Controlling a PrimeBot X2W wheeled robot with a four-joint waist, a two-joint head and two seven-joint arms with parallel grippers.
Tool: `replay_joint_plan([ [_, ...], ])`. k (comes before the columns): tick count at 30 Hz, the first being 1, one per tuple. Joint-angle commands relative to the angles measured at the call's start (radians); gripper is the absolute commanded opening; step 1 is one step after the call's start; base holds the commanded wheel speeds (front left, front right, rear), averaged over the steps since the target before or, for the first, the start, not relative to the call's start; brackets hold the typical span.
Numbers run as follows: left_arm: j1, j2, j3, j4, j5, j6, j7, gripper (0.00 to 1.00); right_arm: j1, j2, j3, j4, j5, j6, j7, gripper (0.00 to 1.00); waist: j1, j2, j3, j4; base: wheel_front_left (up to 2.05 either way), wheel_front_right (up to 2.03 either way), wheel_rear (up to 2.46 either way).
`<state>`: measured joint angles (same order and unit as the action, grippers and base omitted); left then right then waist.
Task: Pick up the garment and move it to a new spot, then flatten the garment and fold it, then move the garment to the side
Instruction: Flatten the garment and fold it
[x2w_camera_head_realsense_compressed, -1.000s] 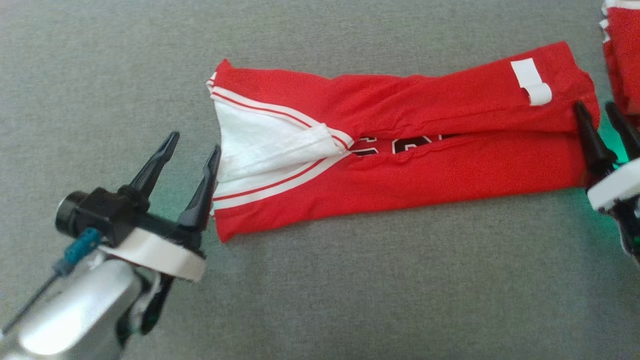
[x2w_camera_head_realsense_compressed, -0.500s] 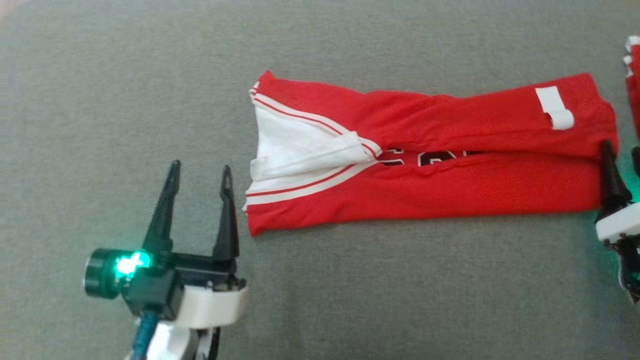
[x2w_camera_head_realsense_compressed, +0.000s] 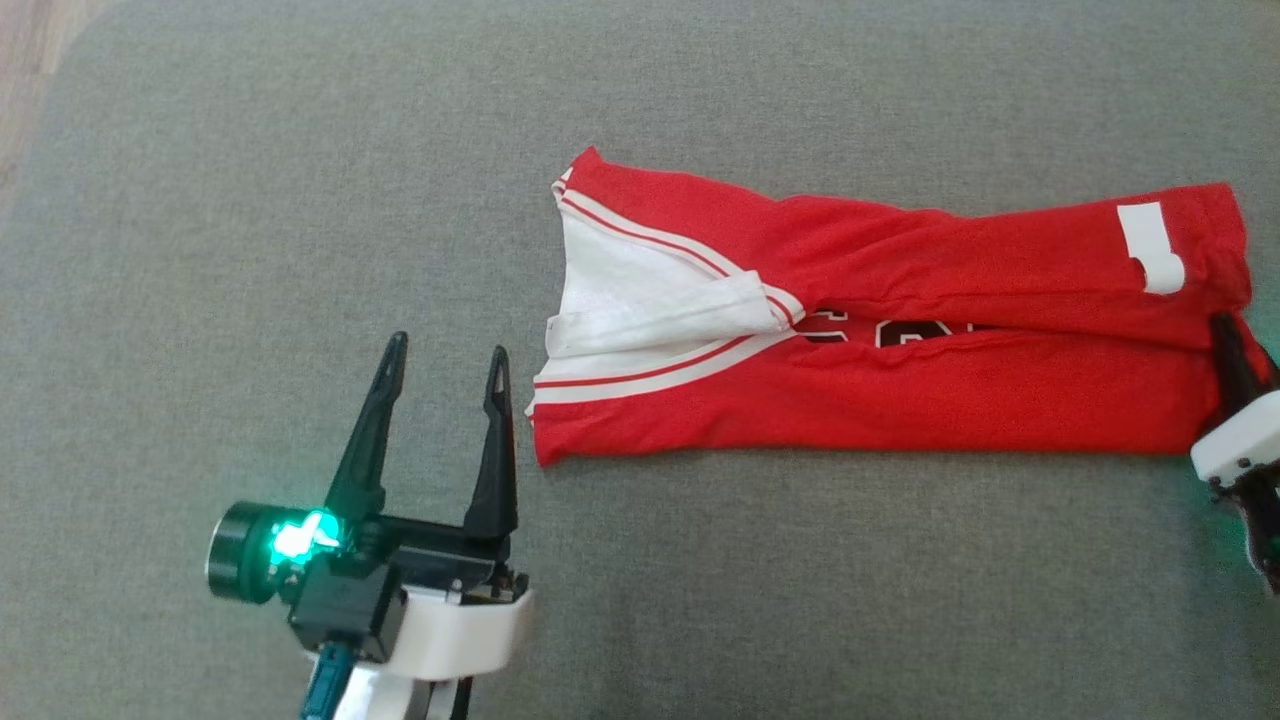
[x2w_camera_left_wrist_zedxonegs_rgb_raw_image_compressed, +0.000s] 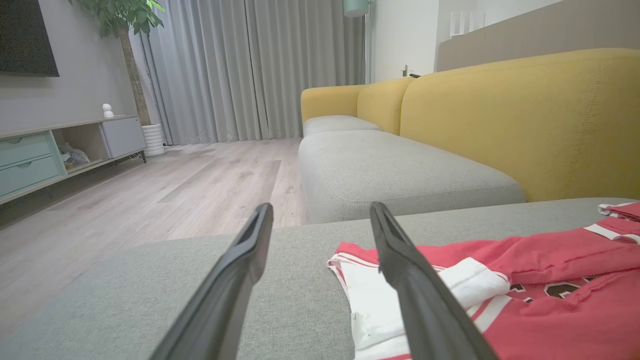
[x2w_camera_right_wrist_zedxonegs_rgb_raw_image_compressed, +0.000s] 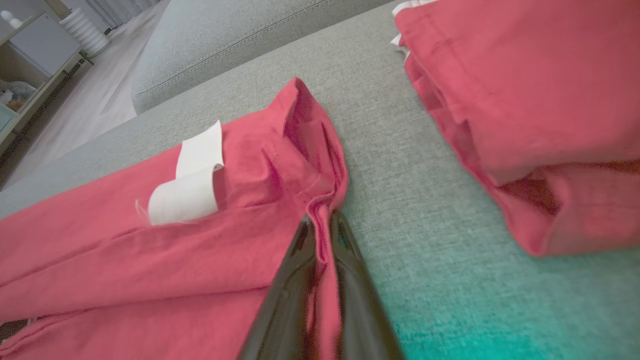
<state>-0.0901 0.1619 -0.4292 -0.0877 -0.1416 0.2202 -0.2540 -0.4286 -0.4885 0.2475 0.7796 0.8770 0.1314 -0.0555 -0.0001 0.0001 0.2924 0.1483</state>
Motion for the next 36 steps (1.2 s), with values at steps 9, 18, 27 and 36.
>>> replay_joint_plan([
  [9, 0.019, -0.029, 0.115, -0.028, 0.051, -0.06, -0.008, 1.0, 0.065, -0.125, -0.109, -0.126, -0.046, -0.001, 0.024, 0.0, 0.0001, -0.0001, -0.03, -0.036, 0.0, 0.0, 0.0],
  [18, 0.03, -0.04, 0.159, -0.027, 0.071, -0.099, -0.008, 1.0, 0.05, -0.185, -0.226, -0.445, 0.004, -0.001, 0.174, 0.0, 0.0001, -0.0001, -0.038, -0.07, 0.0, 0.0, 0.0],
  [27, 0.016, -0.068, 0.158, -0.006, 0.081, -0.139, -0.008, 1.0, 0.034, 0.059, -0.125, -0.855, -0.12, -0.001, 0.378, 0.0, 0.0001, -0.0001, -0.03, -0.049, 0.0, 0.0, 0.0],
  [36, 0.001, -0.092, 0.145, 0.015, 0.078, -0.163, -0.008, 1.0, -0.01, 0.234, 0.082, -0.816, -0.252, -0.001, 0.476, 0.0, 0.0001, -0.0001, -0.012, 0.024, 0.0, 0.0, 0.0],
])
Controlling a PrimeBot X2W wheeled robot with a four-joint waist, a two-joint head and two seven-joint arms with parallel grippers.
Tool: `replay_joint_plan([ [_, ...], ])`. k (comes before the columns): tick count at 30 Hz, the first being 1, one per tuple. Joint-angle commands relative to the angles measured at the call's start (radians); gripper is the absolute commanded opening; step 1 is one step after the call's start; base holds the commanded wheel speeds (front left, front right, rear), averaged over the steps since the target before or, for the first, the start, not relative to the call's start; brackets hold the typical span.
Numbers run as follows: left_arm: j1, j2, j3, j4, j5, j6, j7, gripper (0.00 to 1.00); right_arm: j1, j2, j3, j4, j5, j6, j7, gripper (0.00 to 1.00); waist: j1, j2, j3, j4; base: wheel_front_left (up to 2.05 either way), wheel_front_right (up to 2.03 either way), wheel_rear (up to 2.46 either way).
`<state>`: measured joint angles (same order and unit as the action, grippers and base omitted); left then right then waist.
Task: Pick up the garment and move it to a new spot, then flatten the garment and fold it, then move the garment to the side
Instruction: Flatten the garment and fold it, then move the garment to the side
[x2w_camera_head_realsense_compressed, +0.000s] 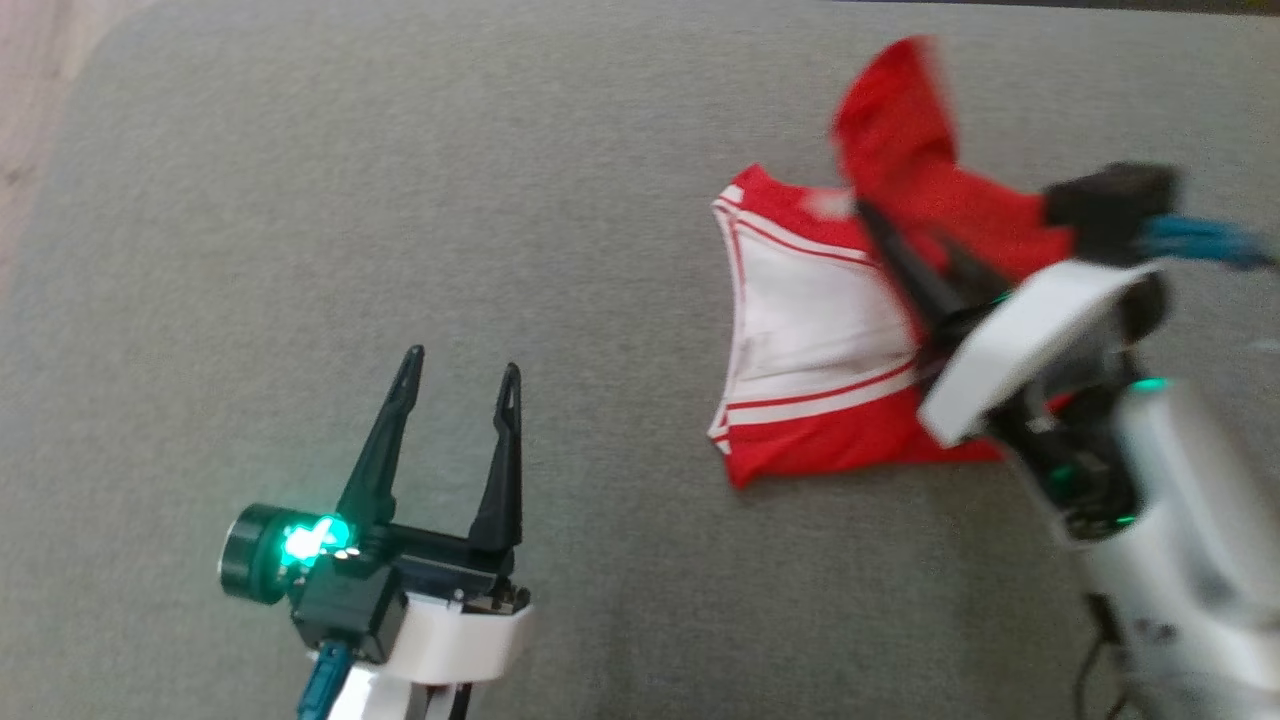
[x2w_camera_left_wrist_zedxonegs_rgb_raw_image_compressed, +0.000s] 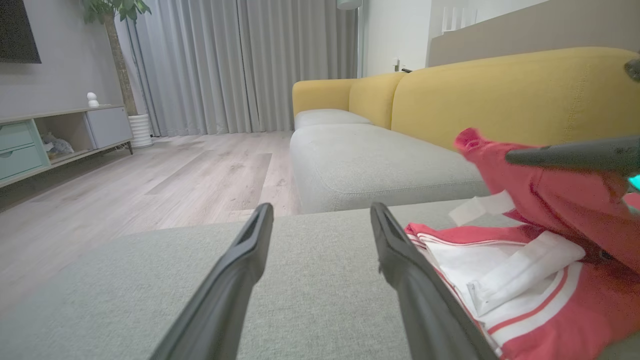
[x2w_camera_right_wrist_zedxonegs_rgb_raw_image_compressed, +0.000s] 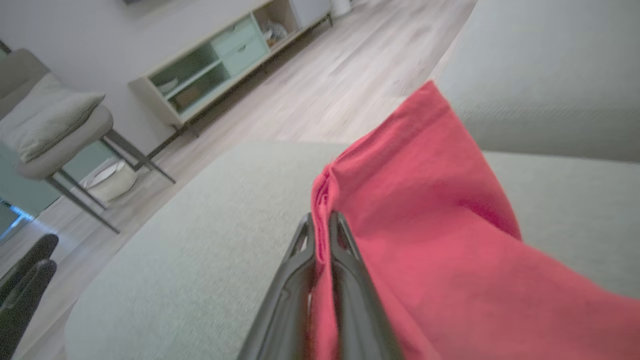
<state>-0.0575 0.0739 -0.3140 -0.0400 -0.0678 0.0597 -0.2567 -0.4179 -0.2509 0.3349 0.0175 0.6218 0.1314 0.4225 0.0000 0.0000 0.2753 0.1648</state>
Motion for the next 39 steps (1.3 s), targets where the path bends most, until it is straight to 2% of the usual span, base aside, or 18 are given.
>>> replay_joint_plan([
  [1, -0.033, -0.006, 0.028, -0.029, 0.004, -0.004, -0.005, 1.0, -0.021, 0.013, 0.015, -0.029, -0.006, -0.001, 0.002, 0.0, 0.0, 0.0, 0.008, 0.017, 0.0, 0.0, 0.0],
  [4, -0.035, -0.012, 0.023, -0.022, 0.0, -0.007, -0.005, 1.0, -0.017, 0.041, 0.075, 0.046, -0.039, -0.001, 0.002, 0.0, 0.0, 0.0, 0.013, 0.043, 0.0, 0.0, 0.0],
  [5, -0.035, -0.014, 0.022, -0.018, -0.002, -0.009, -0.005, 1.0, -0.013, 0.048, 0.092, 0.065, -0.043, -0.001, -0.004, 0.18, 0.0, 0.0, 0.014, 0.051, 0.0, 0.0, 0.0],
  [6, -0.035, -0.015, 0.022, -0.016, -0.004, -0.01, -0.005, 1.0, -0.009, 0.054, 0.108, 0.079, -0.045, -0.001, -0.011, 0.47, 0.0, 0.0, 0.012, 0.056, 0.0, 0.0, 0.0],
  [7, -0.032, -0.016, 0.024, -0.014, -0.005, -0.01, -0.005, 1.0, -0.004, 0.06, 0.117, 0.089, -0.043, -0.001, -0.019, 1.0, 0.0, 0.0, 0.008, 0.058, 0.0, 0.0, 0.0],
  [10, -0.018, -0.018, 0.038, -0.011, -0.004, -0.007, -0.005, 1.0, 0.003, 0.067, 0.105, 0.09, -0.051, -0.001, -0.07, 1.0, 0.0, 0.0, -0.011, 0.051, 0.0, 0.0, 0.0],
  [14, 0.002, -0.018, 0.058, -0.012, 0.006, -0.009, -0.005, 1.0, 0.02, 0.064, 0.037, 0.059, -0.069, -0.001, -0.176, 1.0, 0.0, 0.0, -0.055, 0.021, 0.0, 0.0, 0.0],
  [22, 0.046, -0.018, 0.097, 0.0, -0.002, -0.018, -0.005, 1.0, 0.155, 0.032, -0.12, 0.058, -0.051, -0.001, -0.447, 1.0, 0.0, 0.0, -0.18, -0.051, 0.0, 0.0, 0.0],
  [28, 0.1, -0.021, 0.138, 0.047, -0.053, 0.005, -0.005, 1.0, 0.301, -0.028, -0.091, 0.147, -0.062, -0.001, -0.644, 1.0, 0.0, 0.0, -0.259, -0.081, 0.0, 0.0, 0.0],
  [32, 0.138, -0.022, 0.163, 0.078, -0.076, 0.012, -0.005, 1.0, 0.368, -0.035, -0.047, 0.233, -0.117, -0.001, -0.682, 1.0, 0.0, 0.0, -0.295, -0.094, 0.0, 0.0, 0.0],
  [35, 0.16, -0.023, 0.179, 0.094, -0.065, 0.016, -0.005, 1.0, 0.392, 0.003, -0.069, 0.244, -0.18, -0.001, -0.684, 1.0, 0.0, 0.0, -0.308, -0.102, 0.0, 0.0, 0.0],
  [39, 0.175, -0.023, 0.186, 0.111, -0.051, -0.005, -0.005, 1.0, 0.428, 0.052, -0.104, 0.233, -0.251, -0.001, -0.684, 1.0, 0.0, 0.0, -0.317, -0.104, 0.0, 0.0, 0.0],
])
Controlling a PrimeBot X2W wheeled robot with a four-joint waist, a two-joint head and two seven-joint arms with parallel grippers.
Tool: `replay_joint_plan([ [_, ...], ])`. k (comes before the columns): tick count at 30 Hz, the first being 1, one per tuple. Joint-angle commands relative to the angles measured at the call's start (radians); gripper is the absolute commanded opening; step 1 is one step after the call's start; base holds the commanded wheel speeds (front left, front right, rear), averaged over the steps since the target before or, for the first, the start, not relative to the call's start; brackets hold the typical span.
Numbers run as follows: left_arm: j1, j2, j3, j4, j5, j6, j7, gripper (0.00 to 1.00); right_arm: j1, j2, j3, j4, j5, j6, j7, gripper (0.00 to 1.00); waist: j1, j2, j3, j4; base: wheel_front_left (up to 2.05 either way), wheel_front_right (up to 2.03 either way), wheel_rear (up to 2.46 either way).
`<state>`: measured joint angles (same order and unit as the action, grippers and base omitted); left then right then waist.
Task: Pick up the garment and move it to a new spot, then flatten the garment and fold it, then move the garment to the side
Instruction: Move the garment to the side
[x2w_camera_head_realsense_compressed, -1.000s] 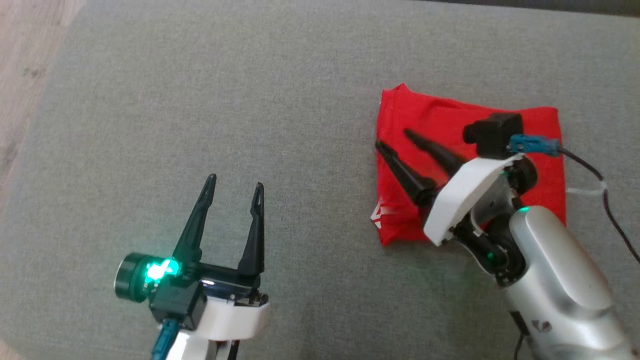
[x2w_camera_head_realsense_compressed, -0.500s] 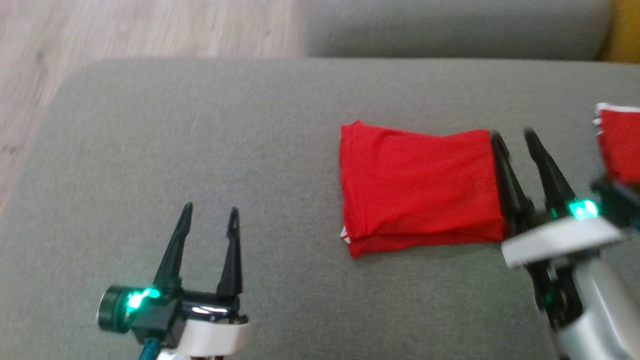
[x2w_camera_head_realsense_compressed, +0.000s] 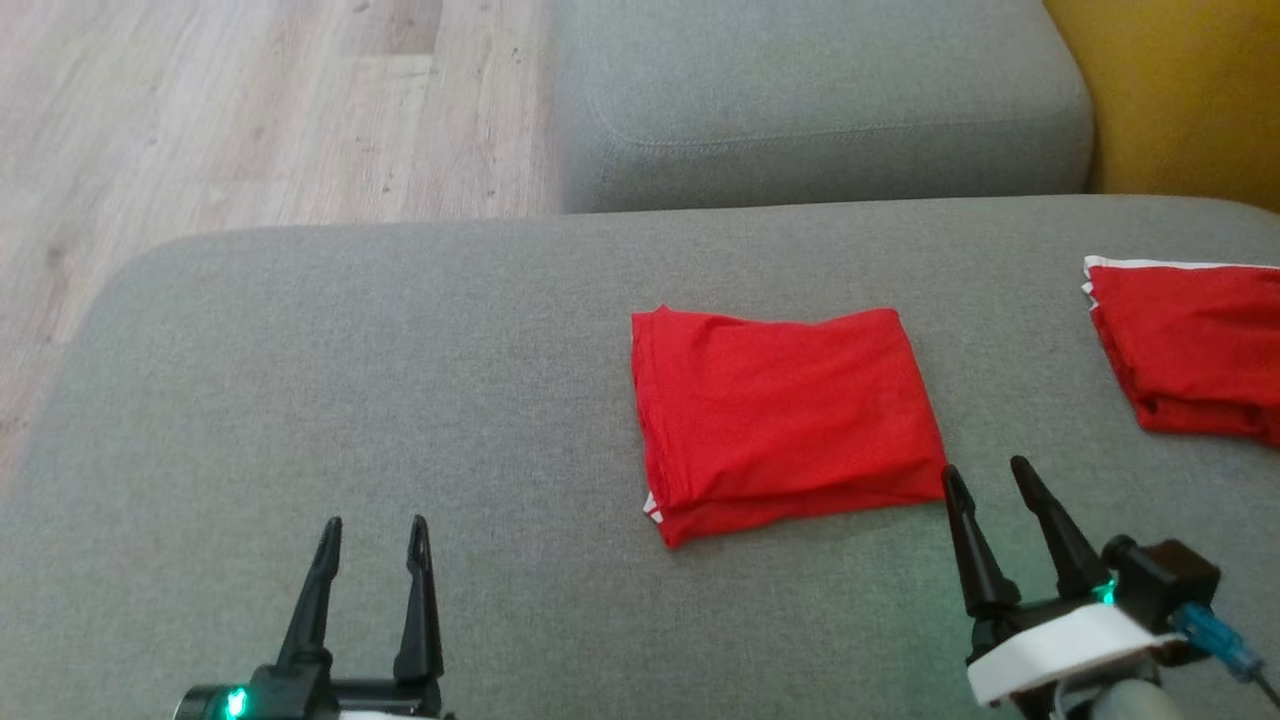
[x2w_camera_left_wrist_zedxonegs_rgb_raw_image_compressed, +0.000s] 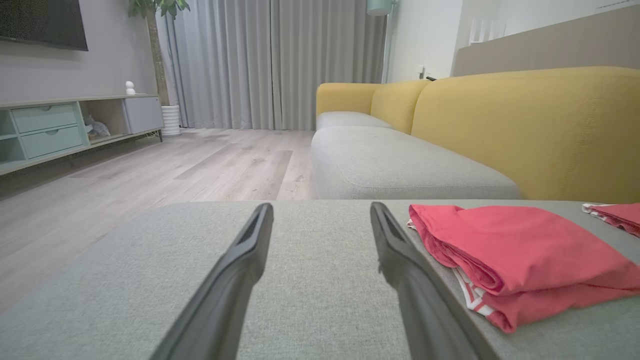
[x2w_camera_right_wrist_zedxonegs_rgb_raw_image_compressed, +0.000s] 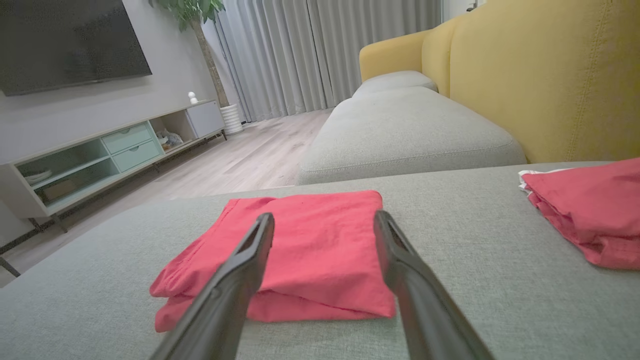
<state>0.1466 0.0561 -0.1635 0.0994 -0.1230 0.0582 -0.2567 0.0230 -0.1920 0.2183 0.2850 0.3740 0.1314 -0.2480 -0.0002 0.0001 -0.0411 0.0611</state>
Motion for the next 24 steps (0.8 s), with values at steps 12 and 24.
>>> replay_joint_plan([
  [12, -0.013, -0.006, 0.047, 0.014, 0.008, -0.009, -0.005, 1.0, 0.022, 0.025, -0.019, -0.041, -0.048, -0.001, -0.014, 1.0, 0.0002, -0.0001, -0.024, 0.003, 0.0, 0.0, 0.0],
  [24, -0.01, -0.006, 0.047, 0.027, 0.009, -0.005, -0.005, 1.0, 0.022, 0.031, -0.017, -0.039, -0.06, -0.001, -0.014, 1.0, 0.0002, -0.0001, -0.028, 0.001, 0.0, 0.0, 0.0],
])
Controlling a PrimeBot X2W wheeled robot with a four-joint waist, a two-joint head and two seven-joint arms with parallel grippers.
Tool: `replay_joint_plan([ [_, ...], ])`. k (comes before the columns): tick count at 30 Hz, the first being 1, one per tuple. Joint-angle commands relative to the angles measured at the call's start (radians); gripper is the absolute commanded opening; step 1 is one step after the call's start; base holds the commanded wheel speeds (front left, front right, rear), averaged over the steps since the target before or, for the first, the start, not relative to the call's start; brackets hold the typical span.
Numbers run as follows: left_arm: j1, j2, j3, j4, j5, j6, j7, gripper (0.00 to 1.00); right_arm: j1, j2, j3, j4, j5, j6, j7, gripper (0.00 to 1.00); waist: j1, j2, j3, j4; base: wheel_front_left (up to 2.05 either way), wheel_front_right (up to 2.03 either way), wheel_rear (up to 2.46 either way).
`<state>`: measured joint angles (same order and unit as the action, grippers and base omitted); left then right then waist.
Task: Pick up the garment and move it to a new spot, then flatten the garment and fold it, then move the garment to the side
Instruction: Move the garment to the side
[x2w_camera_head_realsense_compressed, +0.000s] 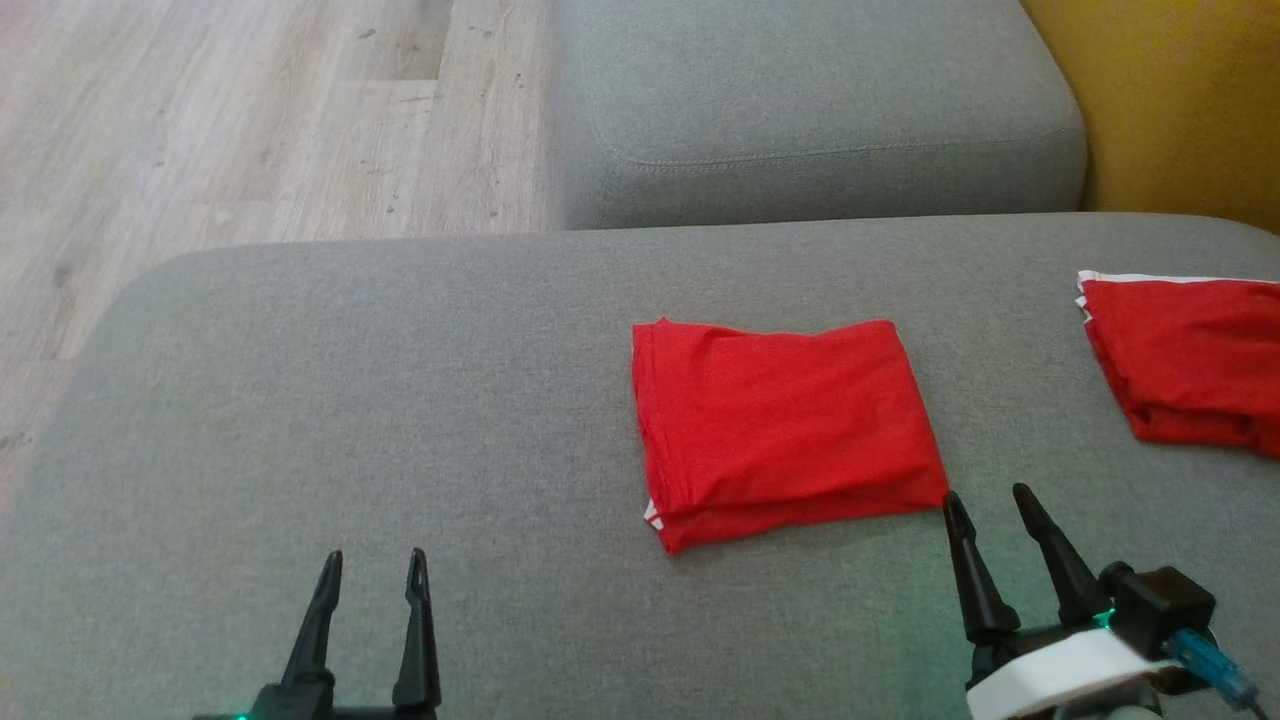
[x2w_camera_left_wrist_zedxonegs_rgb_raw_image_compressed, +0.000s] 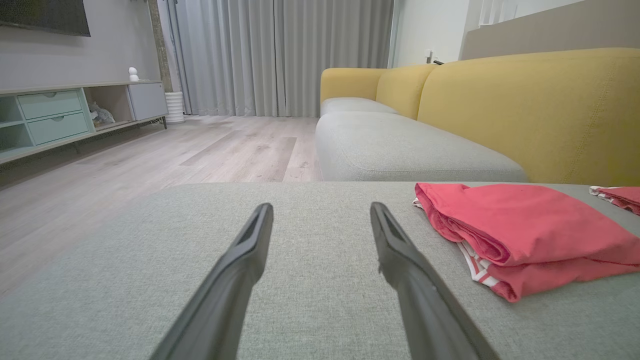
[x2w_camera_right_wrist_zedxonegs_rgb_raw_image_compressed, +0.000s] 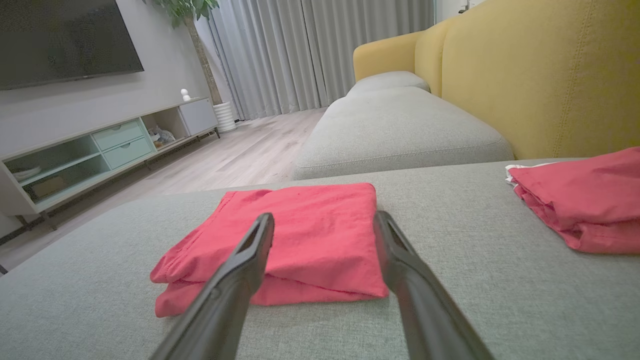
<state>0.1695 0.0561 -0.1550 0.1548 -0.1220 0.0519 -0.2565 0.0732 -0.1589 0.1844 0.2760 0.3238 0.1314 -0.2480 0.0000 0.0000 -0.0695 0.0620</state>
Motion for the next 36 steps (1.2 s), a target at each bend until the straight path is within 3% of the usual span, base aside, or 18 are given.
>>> replay_joint_plan([
  [1, -0.033, -0.006, 0.038, -0.028, 0.008, 0.002, -0.005, 1.0, -0.028, -0.001, 0.016, -0.03, -0.011, -0.001, -0.014, 1.0, 0.0, 0.0, 0.0, 0.0, 0.0, 0.0, 0.0],
  [18, -0.037, -0.006, 0.028, -0.048, -0.004, 0.041, -0.005, 1.0, -0.1, 0.007, 0.015, 0.033, -0.006, -0.001, -0.014, 1.0, 0.0, 0.0, 0.058, -0.004, 0.0, 0.0, 0.0],
  [27, -0.082, -0.006, -0.006, -0.07, -0.017, 0.035, -0.005, 1.0, -0.331, -0.032, 0.006, 0.21, 0.034, -0.001, 0.011, 1.0, 0.0, 0.0, 0.144, 0.014, 0.0, 0.0, 0.0],
  [31, -0.114, -0.006, -0.027, -0.072, -0.015, 0.036, -0.005, 1.0, -0.456, -0.046, -0.02, 0.319, 0.054, -0.001, 0.098, 1.0, 0.0, 0.0, 0.188, 0.029, 0.0, 0.0, 0.0],
  [36, -0.137, -0.006, -0.049, -0.065, -0.015, 0.041, -0.005, 1.0, -0.554, -0.073, 0.019, 0.466, 0.089, -0.001, 0.21, 1.0, 0.0, 0.0, 0.218, 0.046, 0.0, 0.0, 0.0],
])
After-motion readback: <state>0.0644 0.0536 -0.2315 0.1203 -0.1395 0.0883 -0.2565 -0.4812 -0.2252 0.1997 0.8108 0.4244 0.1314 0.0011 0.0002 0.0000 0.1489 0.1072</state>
